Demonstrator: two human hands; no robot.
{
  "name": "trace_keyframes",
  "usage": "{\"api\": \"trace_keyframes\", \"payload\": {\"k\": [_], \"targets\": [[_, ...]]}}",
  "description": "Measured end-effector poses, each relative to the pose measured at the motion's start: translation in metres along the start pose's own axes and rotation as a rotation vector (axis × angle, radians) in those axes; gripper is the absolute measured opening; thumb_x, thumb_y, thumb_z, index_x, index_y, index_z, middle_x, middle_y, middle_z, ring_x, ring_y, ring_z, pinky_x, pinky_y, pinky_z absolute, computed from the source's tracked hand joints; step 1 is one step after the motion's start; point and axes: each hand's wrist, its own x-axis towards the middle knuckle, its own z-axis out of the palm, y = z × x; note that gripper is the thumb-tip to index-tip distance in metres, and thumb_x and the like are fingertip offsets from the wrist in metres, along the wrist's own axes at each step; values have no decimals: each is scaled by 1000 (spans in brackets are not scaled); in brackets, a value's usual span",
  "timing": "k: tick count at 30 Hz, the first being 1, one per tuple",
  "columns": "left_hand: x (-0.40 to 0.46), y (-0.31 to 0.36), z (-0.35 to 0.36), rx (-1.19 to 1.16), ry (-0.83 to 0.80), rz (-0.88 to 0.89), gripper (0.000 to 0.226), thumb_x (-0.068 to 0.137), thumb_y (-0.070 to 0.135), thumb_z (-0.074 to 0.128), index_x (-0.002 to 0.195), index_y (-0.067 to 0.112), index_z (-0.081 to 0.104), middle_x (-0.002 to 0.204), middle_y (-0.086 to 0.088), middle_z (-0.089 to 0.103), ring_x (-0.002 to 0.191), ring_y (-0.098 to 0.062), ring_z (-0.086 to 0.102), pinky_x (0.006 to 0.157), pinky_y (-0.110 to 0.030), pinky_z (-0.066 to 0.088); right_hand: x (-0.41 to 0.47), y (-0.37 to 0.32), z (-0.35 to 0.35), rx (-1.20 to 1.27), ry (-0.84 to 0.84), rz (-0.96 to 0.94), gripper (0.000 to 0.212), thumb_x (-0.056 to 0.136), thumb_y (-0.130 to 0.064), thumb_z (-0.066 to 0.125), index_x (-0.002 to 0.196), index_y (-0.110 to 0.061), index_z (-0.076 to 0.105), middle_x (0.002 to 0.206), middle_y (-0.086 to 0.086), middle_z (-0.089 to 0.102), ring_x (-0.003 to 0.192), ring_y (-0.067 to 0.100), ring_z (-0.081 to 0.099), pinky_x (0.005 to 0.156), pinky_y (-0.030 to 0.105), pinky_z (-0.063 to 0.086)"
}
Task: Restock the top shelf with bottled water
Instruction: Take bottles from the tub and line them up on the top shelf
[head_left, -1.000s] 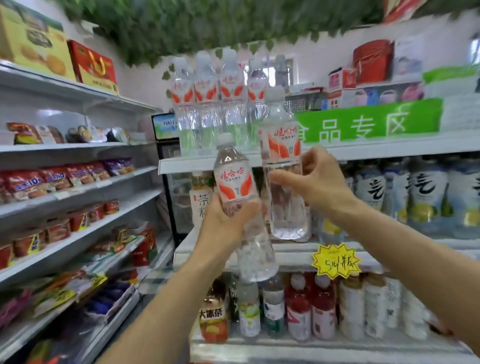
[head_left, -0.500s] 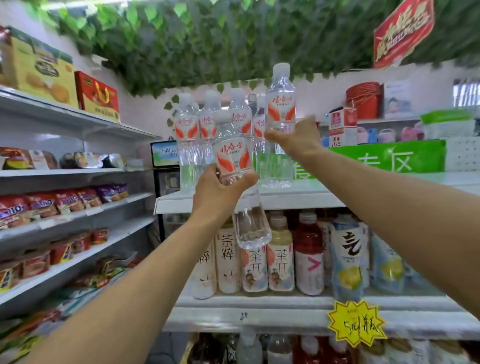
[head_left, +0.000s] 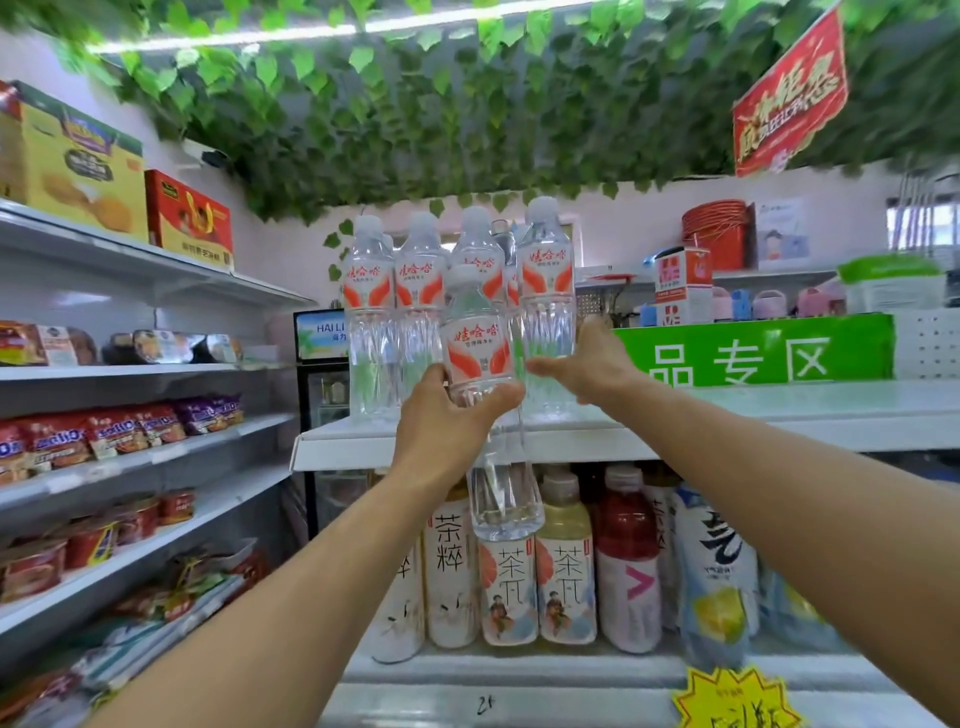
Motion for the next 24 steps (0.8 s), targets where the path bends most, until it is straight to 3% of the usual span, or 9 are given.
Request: {"api": "trace_keyframes", "payload": {"k": [3, 8, 14, 19, 21, 22, 24], "targets": [[2, -3, 2, 9, -9, -2, 47, 76, 51, 77, 113, 27, 56, 104, 11, 67, 95, -7, 64, 87, -31, 50, 4, -1, 4, -30, 4, -16, 69, 75, -45, 80, 125, -8, 53, 119, 12, 64, 104, 30, 64, 87, 49, 57], [4, -9, 1, 19, 0, -17, 49, 76, 53, 75, 113, 26, 59, 104, 9, 68, 95, -9, 65, 89, -33, 52, 8, -1, 12, -51, -5, 7, 72, 84, -37, 76, 135, -2, 40, 127, 11, 56, 117, 29, 56, 101, 43, 47], [4, -9, 1, 0, 6, -31, 47, 77, 52, 75, 113, 25, 59, 104, 9, 69, 95, -9, 65, 86, -31, 51, 23, 3, 21, -59, -6, 16, 74, 80, -41, 78, 134, -4, 42, 127, 11, 58, 115, 30, 58, 99, 48, 49], [4, -4, -1, -29, -19, -87, 50, 77, 51, 75, 116, 25, 58, 108, 8, 68, 95, -10, 65, 86, -33, 51, 12, 3, 11, -98, -80, 15, 66, 86, -45, 70, 137, -8, 48, 122, 7, 60, 105, 24, 58, 98, 41, 50], [2, -2, -3, -76, -34, -106, 51, 75, 48, 79, 116, 25, 57, 108, 7, 69, 96, -12, 66, 86, -33, 53, -13, -3, -1, -87, -40, -55, 65, 92, -42, 64, 143, -9, 42, 134, 10, 56, 116, 24, 55, 102, 40, 44], [0, 0, -5, -99, -34, -99, 51, 75, 46, 80, 116, 25, 57, 107, 7, 69, 97, -13, 67, 83, -31, 53, -33, -7, -7, -41, -11, -114, 63, 93, -42, 62, 143, -10, 42, 134, 9, 56, 117, 23, 55, 99, 38, 45], [-2, 8, -6, -124, -27, -63, 53, 74, 43, 81, 117, 23, 57, 108, 7, 69, 98, -13, 67, 81, -29, 52, -72, -18, -20, 79, -83, -236, 52, 94, -41, 61, 136, -13, 51, 121, 4, 64, 99, 15, 62, 80, 28, 49]]}}
